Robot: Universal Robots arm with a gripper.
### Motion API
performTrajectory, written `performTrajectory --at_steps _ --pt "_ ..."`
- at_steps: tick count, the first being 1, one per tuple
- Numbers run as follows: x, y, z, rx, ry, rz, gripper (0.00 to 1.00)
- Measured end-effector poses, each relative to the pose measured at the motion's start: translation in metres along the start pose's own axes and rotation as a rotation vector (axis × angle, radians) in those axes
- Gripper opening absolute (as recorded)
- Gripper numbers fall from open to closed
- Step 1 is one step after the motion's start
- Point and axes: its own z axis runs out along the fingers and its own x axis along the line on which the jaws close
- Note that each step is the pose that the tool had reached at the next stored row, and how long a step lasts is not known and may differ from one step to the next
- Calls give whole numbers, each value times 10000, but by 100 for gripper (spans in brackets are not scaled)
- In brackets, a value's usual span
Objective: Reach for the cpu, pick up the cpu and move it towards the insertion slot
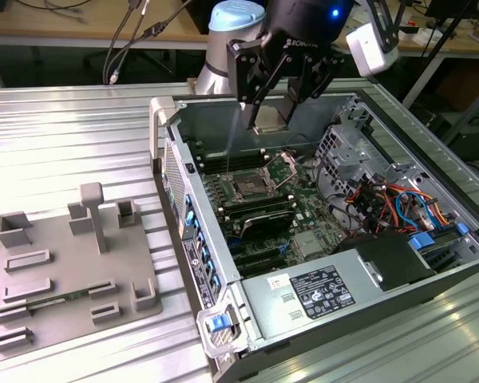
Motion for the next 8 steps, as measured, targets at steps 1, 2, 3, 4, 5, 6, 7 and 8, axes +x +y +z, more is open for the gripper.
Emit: performTrajectory --at_steps 1,2,3,4,5,6,7,8 --pt "-24 12 10 0 0 14 55" --pt "-46 22 19 1 0 25 55" --pt "-79 37 33 -2 -3 43 55" --pt "-126 60 48 -2 -2 59 55" --pt "-155 73 57 -2 -3 68 55" --pt "-174 81 62 -1 -2 76 55" --pt "-204 93 72 -2 -3 88 55" --pt "-223 102 77 -3 -4 94 55"
